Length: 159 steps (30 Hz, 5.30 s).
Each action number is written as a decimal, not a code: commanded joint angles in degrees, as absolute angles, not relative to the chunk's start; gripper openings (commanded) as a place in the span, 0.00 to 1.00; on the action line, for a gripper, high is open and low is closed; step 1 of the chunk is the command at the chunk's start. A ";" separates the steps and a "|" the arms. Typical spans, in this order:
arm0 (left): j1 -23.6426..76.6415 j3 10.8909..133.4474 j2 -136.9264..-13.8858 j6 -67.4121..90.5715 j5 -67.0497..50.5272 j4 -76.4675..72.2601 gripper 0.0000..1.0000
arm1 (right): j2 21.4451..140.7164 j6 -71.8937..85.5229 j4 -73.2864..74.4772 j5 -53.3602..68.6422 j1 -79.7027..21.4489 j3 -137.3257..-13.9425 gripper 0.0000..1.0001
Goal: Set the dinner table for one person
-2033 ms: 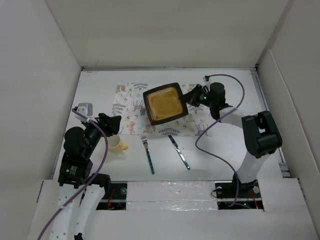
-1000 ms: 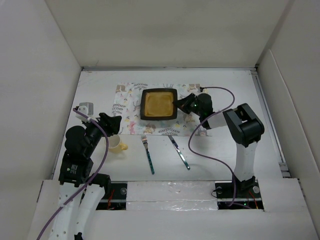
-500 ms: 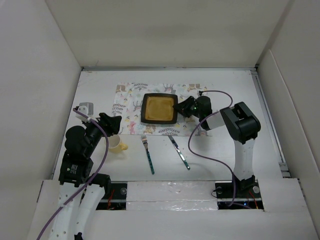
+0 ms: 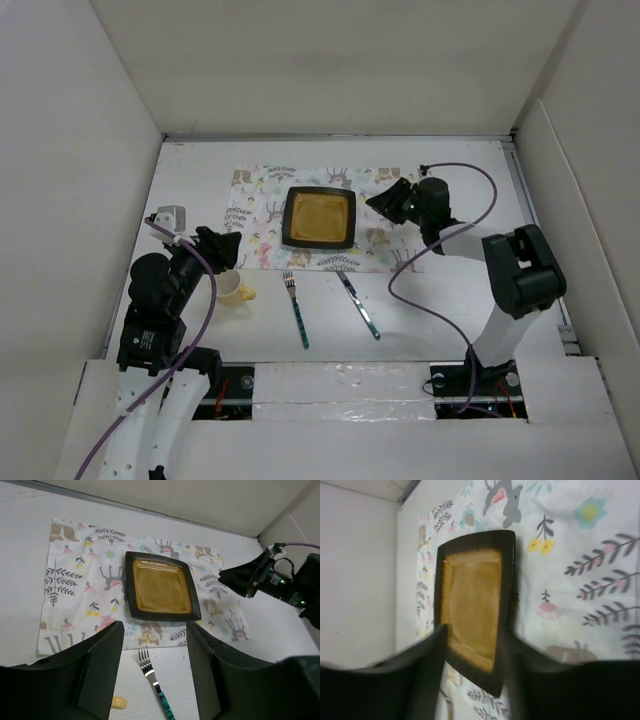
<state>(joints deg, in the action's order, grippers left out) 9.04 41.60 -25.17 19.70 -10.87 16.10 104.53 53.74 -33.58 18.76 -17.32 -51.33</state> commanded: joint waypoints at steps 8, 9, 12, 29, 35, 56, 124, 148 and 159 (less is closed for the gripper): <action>9.40 41.49 -25.05 19.78 -11.16 14.33 0.00 | 77.80 23.04 -0.28 5.21 -30.47 -40.18 0.00; 9.40 41.57 -25.05 19.78 -11.16 14.24 0.00 | 76.57 23.03 3.74 3.53 -32.76 -39.12 0.00; 9.40 41.83 -25.14 19.78 -10.64 14.15 0.00 | 74.10 24.95 7.89 -1.30 -40.85 -35.95 0.36; 9.40 42.18 -23.82 20.13 -9.15 14.77 0.30 | 80.94 26.75 13.47 -22.07 -69.08 -51.58 0.40; 9.40 43.76 -22.24 21.88 -1.42 16.08 0.33 | 90.95 16.12 -2.69 -12.66 -70.93 -62.56 0.00; 9.93 45.62 -14.24 23.64 16.61 13.36 0.54 | 116.27 7.03 -15.90 -3.25 -71.46 -81.20 0.38; 10.55 42.10 -16.53 20.74 2.11 10.11 0.66 | 97.75 19.33 -12.14 -26.54 -20.57 -69.09 0.61; 10.55 42.01 -16.08 20.57 1.76 9.85 0.41 | 72.67 33.05 10.01 -14.40 -61.08 -33.92 0.61; 10.55 42.19 -16.09 20.65 1.85 10.11 0.48 | 88.32 43.32 22.48 -26.44 -69.34 -42.44 0.21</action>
